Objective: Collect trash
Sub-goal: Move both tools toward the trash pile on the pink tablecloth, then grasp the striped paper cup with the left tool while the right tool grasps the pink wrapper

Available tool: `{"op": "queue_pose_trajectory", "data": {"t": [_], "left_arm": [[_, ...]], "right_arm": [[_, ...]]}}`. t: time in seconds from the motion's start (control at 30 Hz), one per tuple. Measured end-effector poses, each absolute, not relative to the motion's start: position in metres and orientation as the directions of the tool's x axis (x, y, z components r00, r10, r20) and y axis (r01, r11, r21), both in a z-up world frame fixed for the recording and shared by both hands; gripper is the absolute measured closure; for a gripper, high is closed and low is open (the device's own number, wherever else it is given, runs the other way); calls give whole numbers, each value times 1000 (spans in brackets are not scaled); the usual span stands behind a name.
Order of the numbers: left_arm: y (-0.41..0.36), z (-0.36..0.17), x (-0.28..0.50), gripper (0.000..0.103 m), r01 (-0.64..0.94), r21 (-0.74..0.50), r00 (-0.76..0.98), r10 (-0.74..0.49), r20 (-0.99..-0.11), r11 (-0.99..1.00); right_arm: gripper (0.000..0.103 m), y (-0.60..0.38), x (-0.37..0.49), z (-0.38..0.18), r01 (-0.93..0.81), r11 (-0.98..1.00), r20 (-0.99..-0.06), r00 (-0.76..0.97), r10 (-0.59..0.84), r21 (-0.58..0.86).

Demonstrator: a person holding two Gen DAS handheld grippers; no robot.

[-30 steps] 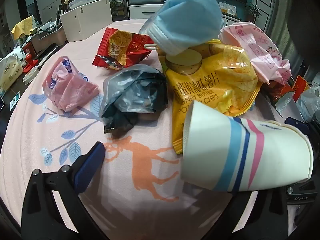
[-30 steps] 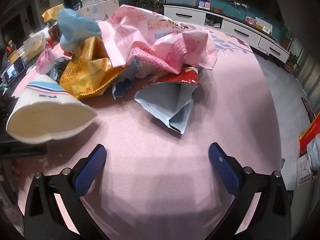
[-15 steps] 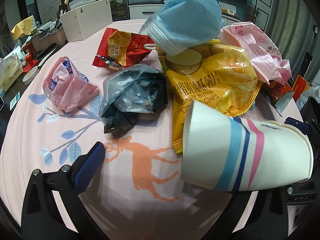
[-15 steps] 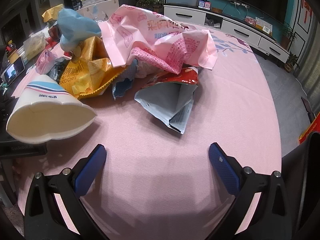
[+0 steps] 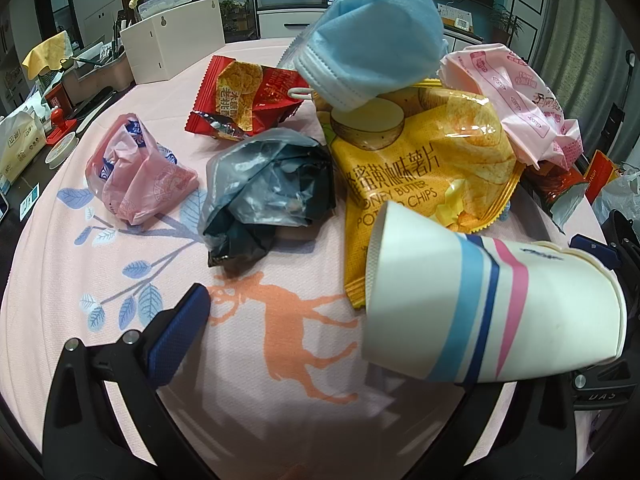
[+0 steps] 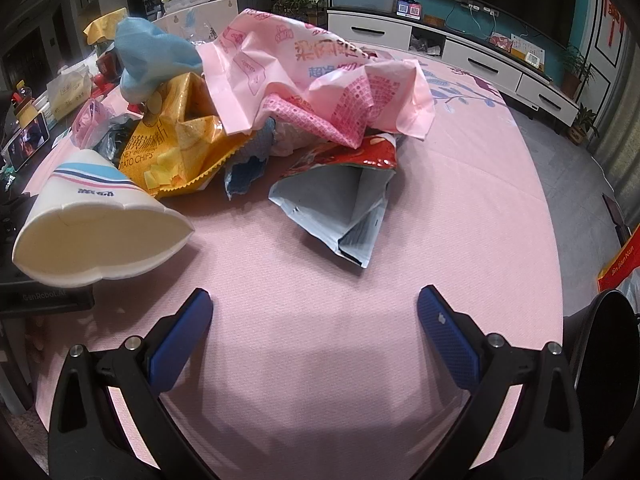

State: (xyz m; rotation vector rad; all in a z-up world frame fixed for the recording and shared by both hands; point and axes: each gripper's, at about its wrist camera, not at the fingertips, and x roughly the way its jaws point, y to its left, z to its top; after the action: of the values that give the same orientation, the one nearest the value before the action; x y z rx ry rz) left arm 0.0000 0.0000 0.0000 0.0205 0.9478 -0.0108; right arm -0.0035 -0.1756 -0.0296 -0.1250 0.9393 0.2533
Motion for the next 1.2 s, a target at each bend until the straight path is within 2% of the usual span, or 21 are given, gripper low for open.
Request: {"op": "queue_pose_trajectory", "data": {"t": [0.53, 0.7, 0.8, 0.9, 1.2], "left_arm": [[-1, -1, -2, 2, 4, 14, 583, 9, -812, 1000], [-7, 5, -16, 3, 24, 4, 548, -9, -836, 1000], [-8, 17, -26, 3, 28, 8, 565, -9, -825, 1000], [-6, 35, -39, 3, 23, -6, 598, -19, -802, 1000], [5, 67, -58, 3, 2, -89, 625, -70, -777, 996]], "right_arm": [[3, -176, -4, -30, -269, 963, -810, 564, 160, 3], [3, -175, -4, -29, -217, 976, -810, 571, 132, 6], [3, -178, -11, -22, -224, 973, -820, 547, 169, 51], [3, -182, -22, 1, -226, 971, -773, 600, 207, 85], [3, -190, -52, 57, -209, 976, -650, 733, 203, 69]]}}
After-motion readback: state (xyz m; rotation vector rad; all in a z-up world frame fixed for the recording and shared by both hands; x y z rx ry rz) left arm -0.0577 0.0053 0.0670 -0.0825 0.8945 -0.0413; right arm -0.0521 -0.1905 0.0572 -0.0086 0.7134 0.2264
